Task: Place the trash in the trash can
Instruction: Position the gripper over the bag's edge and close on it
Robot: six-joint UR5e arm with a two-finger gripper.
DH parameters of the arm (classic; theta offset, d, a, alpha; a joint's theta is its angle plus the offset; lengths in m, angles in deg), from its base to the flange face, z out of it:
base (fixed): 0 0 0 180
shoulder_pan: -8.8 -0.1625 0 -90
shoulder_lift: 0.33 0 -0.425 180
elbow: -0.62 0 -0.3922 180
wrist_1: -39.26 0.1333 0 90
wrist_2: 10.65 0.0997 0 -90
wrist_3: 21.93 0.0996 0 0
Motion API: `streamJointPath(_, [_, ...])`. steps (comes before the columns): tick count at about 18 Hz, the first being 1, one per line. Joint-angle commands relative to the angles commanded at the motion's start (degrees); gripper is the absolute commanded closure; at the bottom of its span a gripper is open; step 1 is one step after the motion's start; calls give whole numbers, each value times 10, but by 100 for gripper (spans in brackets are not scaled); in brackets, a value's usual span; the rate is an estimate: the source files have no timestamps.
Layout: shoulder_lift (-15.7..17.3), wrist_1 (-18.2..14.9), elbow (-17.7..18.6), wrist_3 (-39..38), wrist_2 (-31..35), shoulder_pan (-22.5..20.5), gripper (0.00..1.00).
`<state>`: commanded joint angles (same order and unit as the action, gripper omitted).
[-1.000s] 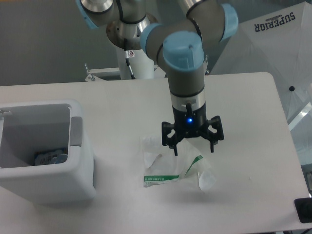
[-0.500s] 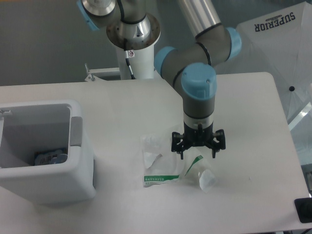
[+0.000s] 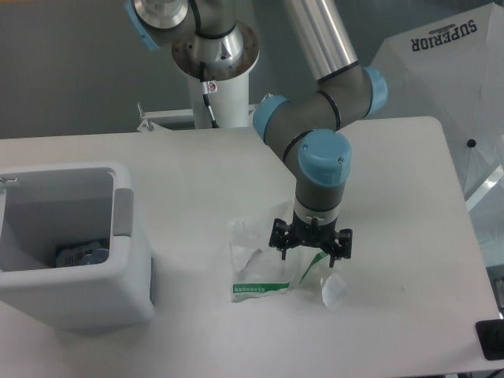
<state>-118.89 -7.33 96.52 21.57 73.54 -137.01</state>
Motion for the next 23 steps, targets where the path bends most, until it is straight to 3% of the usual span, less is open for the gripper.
streamJointPath(3, [-15,-1,-26,8,-1,-2,0])
streamJointPath(8, [-26,-2,-36,32,2,0,0])
streamJointPath(11, [-27,-3,-30,65,4,1,0])
streamJointPath(23, [-29,-4,-5,63,6,4,0])
